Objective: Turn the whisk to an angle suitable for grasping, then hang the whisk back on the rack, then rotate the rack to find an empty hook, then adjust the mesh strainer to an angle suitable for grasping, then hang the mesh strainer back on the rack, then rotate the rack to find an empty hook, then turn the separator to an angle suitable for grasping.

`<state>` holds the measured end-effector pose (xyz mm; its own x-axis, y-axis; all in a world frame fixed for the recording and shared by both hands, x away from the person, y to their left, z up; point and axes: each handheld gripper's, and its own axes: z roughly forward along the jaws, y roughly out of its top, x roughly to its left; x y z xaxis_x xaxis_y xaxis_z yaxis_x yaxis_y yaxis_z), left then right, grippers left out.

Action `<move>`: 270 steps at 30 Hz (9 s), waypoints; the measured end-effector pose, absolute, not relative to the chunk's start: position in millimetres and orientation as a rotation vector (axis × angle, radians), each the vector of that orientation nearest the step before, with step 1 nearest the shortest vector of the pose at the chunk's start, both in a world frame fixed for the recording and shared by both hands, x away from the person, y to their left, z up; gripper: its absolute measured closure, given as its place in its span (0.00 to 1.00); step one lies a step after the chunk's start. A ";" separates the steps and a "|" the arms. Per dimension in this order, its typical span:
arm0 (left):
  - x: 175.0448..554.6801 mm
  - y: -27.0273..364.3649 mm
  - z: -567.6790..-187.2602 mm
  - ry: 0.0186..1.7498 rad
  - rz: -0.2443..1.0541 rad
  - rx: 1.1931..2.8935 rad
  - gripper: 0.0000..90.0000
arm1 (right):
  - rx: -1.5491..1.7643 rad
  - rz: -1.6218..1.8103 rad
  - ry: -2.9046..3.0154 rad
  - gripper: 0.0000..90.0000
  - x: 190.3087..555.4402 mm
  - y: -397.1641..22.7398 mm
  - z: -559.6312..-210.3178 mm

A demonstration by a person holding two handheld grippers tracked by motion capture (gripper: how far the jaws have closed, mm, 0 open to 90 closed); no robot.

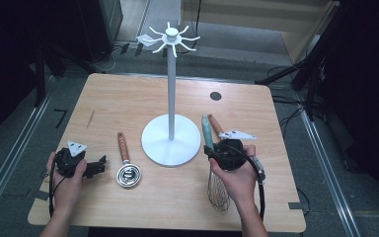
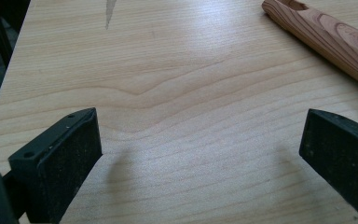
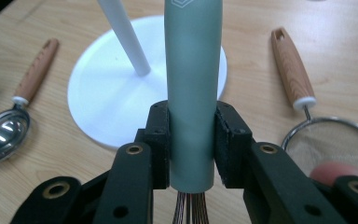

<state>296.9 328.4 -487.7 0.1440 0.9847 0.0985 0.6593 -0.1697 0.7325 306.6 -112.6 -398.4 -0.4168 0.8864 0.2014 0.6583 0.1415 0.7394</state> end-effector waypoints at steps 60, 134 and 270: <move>285.8 339.4 -482.6 1.441 0.961 1.503 0.00 | 0.906 1.755 1.824 0.79 292.8 -79.5 -305.4; 285.3 339.4 -482.7 1.438 0.963 1.523 0.00 | 0.847 1.835 1.751 0.69 315.3 -67.9 -262.6; 282.9 343.5 -482.4 1.414 0.948 1.529 0.01 | 1.266 1.093 2.000 0.77 422.6 -147.9 -388.8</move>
